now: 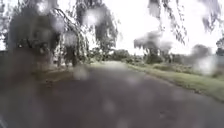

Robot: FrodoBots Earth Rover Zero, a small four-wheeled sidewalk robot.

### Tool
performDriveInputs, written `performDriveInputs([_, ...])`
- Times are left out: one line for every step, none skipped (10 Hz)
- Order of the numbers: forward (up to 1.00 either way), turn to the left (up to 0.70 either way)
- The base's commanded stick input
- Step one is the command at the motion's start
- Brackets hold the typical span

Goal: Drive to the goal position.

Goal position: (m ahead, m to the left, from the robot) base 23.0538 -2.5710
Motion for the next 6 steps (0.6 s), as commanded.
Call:
performDriveInputs([1.0,0.0])
performDriveInputs([1.0,0.0])
performDriveInputs([1.0,0.0])
performDriveInputs([1.0,0.0])
performDriveInputs([1.0,0.0])
performDriveInputs([1.0,0.0])
